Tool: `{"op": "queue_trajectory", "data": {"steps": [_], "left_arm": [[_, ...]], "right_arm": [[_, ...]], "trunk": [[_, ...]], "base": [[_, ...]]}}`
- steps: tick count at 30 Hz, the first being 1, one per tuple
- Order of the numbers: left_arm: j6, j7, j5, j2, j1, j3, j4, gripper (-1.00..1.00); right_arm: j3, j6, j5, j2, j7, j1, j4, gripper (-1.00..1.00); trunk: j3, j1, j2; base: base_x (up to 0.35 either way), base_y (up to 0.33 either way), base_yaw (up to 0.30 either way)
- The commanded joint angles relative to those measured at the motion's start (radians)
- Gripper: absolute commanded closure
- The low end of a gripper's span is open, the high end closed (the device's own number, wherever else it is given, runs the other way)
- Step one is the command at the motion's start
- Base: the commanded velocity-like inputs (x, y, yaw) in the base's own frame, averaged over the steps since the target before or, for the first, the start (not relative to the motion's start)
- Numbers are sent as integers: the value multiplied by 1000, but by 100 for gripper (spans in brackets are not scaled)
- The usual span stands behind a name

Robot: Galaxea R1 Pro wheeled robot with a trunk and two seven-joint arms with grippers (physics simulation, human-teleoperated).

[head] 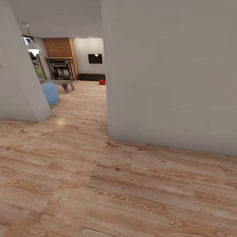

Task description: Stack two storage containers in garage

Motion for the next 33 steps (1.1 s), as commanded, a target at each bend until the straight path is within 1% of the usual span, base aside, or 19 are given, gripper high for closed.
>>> {"op": "queue_trajectory", "data": {"steps": [1, 23, 33], "left_arm": [[-3, 1, 7, 0, -1, 0, 1, -100], [-3, 1, 7, 0, -1, 0, 1, -100], [-3, 1, 7, 0, -1, 0, 1, -100]], "right_arm": [[8, -5, -8, 1, -1, -1, 3, -100], [8, -6, -8, 1, -1, -1, 3, -100], [8, -6, -8, 4, -1, -1, 3, -100]], "trunk": [[-1, 0, 0], [-1, 0, 0], [-1, 0, 0]], "base": [[322, 0, 0], [322, 0, 2], [322, 0, 221]]}}
